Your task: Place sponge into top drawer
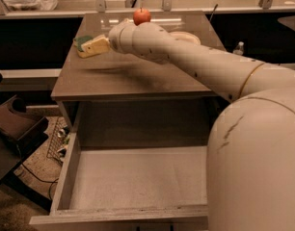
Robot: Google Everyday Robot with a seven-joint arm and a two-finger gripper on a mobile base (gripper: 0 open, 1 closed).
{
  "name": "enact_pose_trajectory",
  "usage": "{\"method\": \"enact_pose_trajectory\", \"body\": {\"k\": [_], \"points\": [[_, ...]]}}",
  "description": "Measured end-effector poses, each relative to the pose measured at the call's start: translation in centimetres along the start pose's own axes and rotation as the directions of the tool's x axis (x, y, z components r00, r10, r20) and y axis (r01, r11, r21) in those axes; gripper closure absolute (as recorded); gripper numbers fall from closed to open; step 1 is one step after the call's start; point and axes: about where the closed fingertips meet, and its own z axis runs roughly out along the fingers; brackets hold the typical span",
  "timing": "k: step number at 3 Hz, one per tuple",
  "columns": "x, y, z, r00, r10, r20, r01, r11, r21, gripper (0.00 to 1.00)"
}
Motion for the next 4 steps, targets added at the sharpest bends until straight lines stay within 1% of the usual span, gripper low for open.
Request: {"method": "enact_pose_trajectory", "body": {"k": [1, 2, 3, 4], "points": [[0.0, 0.0, 0.1, 1.0, 0.0, 0.002, 0.0, 1.0, 0.003, 0.0], [-0.2, 0.6, 1.1, 1.0, -0.002, -0.007, 0.002, 0.9996, -0.03, 0.0], [-0.2, 1.5, 2.6, 0.999, -0.001, -0.047, -0.002, 0.9974, -0.072, 0.0], [0.1, 1.6, 3.7, 0.996, 0.004, -0.092, -0.013, 0.9956, -0.092, 0.0]]}}
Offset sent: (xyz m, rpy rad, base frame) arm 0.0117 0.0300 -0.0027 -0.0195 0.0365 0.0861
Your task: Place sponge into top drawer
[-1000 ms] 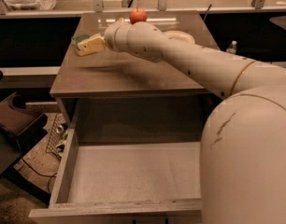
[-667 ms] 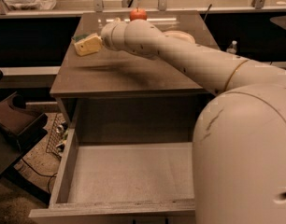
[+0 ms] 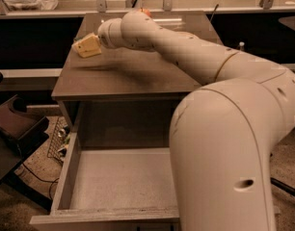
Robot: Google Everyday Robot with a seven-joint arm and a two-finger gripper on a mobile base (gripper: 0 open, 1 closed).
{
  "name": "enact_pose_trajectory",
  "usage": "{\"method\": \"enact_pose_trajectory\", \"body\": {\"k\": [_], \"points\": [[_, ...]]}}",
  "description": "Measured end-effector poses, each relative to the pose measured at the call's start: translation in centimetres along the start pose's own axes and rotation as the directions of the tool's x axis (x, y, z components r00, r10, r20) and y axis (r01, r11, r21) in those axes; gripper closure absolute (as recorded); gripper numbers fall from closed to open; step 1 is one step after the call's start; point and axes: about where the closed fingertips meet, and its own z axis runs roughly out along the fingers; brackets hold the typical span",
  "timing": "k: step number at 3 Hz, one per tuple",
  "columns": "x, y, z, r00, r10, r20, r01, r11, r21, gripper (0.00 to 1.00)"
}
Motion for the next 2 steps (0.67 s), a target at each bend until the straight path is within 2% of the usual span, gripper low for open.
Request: {"method": "enact_pose_trajectory", "body": {"k": [2], "points": [[0.91, 0.15, 1.57, 0.998, 0.049, -0.045, -0.051, 0.9979, -0.04, 0.0]]}}
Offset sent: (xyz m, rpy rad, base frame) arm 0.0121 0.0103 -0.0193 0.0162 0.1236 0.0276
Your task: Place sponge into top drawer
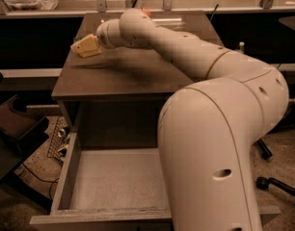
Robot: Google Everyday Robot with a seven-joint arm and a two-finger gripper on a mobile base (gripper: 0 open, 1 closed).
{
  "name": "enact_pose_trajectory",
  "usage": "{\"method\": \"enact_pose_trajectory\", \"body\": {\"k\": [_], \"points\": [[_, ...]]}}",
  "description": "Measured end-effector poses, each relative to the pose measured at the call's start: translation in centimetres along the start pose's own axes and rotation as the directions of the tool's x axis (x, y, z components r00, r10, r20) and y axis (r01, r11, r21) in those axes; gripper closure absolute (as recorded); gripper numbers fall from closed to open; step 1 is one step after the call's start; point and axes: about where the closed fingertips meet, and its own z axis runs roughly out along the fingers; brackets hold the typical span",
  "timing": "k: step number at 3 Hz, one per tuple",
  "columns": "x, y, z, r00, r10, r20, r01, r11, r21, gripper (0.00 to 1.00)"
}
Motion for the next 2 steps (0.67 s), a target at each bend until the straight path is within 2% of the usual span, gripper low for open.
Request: {"method": "enact_pose_trajectory", "body": {"k": [1, 2], "points": [[0.8, 1.0, 1.2, 0.999, 0.023, -0.029, -0.024, 0.9991, -0.035, 0.0], [1.7, 2.1, 2.4, 0.997, 0.028, -0.066, -0.031, 0.9985, -0.045, 0.0]]}}
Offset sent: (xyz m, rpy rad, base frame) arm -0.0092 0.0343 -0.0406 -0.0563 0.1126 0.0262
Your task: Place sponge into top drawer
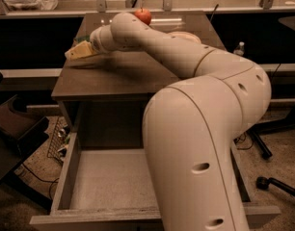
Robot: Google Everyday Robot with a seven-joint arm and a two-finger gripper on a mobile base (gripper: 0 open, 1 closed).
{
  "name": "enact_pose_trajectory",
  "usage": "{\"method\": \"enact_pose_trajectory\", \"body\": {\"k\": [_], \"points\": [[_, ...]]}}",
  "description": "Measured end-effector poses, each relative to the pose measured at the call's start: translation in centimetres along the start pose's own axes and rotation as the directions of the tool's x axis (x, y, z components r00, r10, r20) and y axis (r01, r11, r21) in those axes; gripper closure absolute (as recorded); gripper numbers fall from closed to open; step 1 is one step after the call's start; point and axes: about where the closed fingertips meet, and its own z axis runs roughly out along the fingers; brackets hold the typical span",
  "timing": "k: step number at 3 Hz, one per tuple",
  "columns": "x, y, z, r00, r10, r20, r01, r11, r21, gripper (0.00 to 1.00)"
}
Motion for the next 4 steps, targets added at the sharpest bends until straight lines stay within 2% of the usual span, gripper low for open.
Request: {"method": "enact_pose_trajectory", "body": {"k": [1, 2, 4], "points": [[0.88, 0.63, 0.89, 0.999, 0.003, -0.032, -0.003, 1.0, 0.001, 0.18], [1.14, 0.93, 1.25, 0.999, 0.003, -0.039, -0.004, 1.0, -0.003, 0.49], [1.4, 1.38, 1.73, 0.999, 0.004, -0.043, -0.004, 0.9999, -0.01, 1.0]]}}
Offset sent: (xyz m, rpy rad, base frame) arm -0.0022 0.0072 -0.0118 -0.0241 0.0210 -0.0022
